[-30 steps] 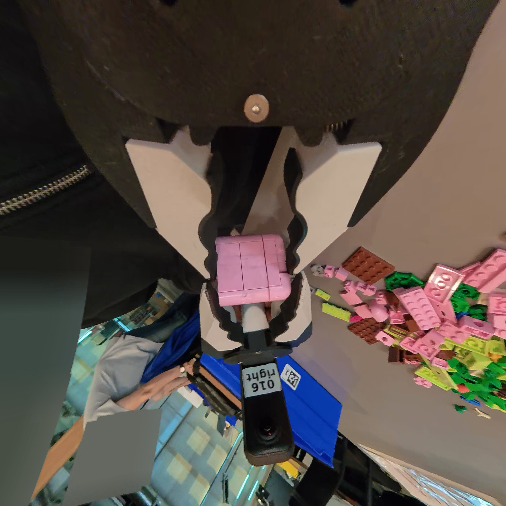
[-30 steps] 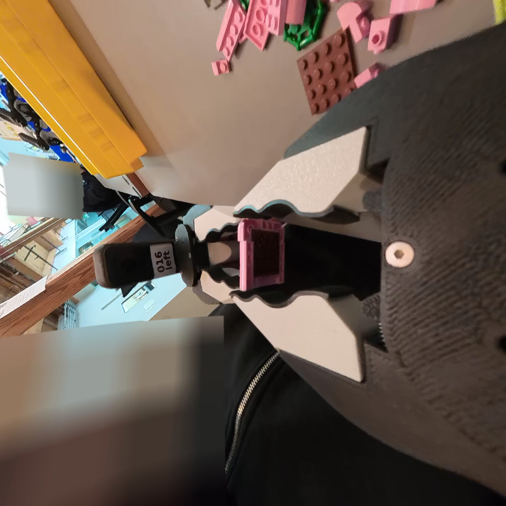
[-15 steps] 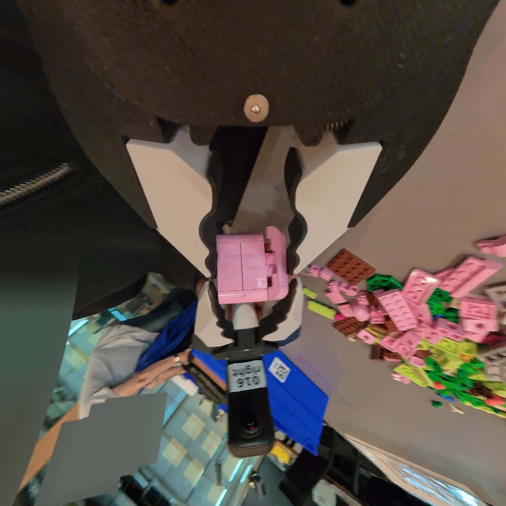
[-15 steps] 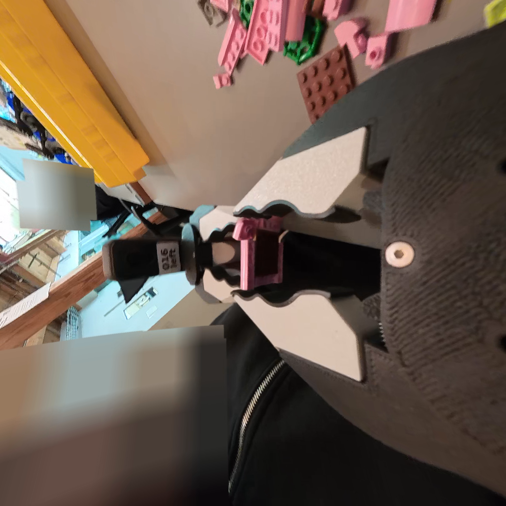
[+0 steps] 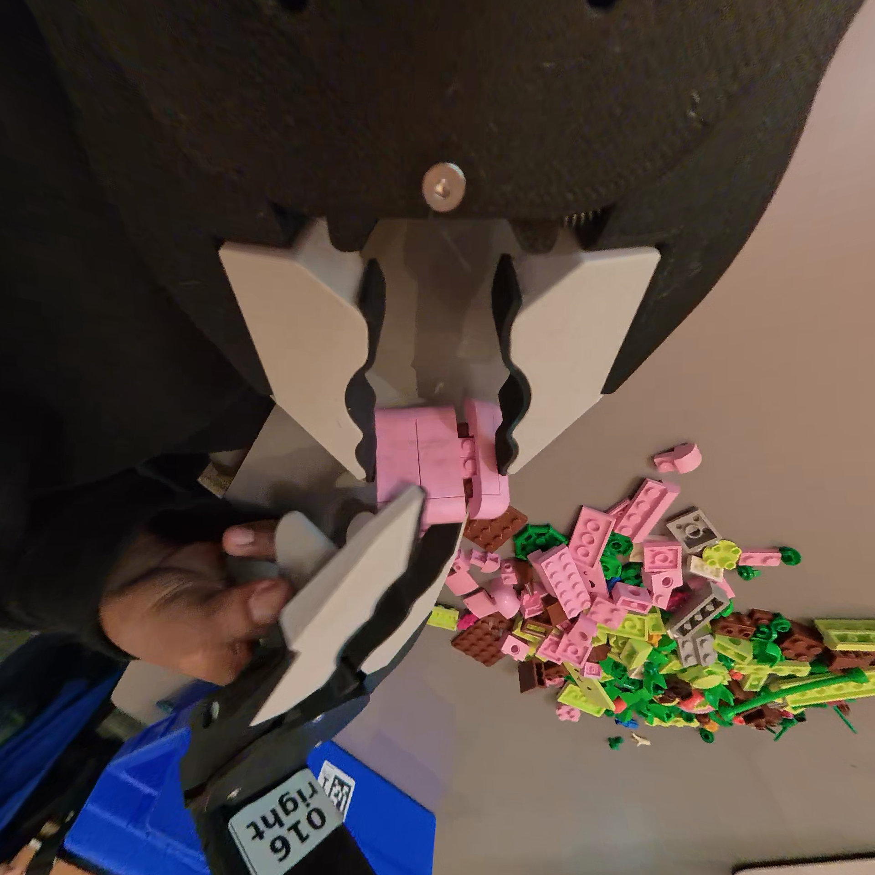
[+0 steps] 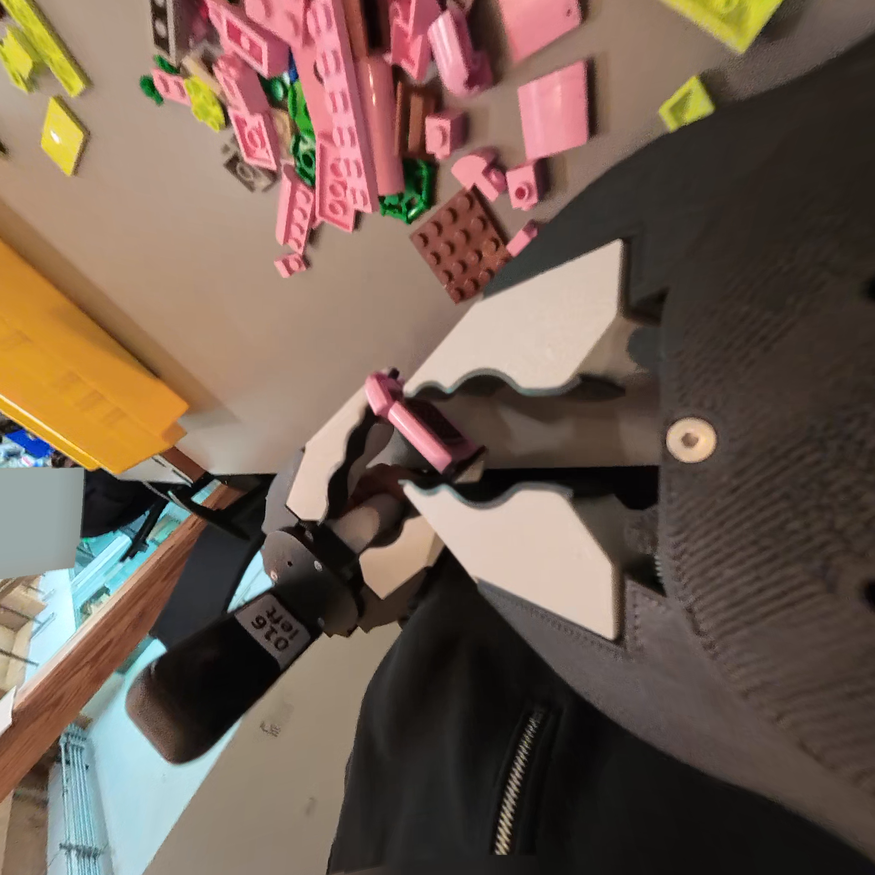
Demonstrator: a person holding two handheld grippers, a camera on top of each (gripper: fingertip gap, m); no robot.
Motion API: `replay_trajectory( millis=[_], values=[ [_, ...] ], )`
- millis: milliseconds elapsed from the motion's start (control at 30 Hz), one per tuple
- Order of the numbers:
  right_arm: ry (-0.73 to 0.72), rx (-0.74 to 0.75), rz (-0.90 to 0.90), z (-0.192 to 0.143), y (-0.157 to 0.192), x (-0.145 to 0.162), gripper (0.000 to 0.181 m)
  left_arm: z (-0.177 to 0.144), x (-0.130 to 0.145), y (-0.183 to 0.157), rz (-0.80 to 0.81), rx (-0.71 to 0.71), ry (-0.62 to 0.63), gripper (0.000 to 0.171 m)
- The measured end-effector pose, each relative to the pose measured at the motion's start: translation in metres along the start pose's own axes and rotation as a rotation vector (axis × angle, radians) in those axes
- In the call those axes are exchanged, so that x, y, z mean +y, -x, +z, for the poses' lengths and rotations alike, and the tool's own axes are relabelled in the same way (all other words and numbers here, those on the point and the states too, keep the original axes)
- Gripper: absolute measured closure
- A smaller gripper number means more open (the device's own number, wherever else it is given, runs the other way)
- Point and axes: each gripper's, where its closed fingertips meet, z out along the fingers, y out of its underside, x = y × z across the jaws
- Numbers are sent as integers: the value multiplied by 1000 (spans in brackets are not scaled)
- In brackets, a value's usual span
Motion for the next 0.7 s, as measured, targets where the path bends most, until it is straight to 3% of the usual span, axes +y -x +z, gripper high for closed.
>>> replay_trajectory(
  millis=[67,300,600,700],
  values=[
    [8,44,16,0,-7,1,165,1,2,2,1,-6,18,123],
    [122,164,14,0,-23,19,171,-3,11,5,-49,49,65,129],
    [164,210,-21,-9,-26,27,169,-9,13,15,-70,31,74,133],
    [178,213,-34,-14,-24,27,159,-9,14,19,-70,11,77,133]
  ],
)
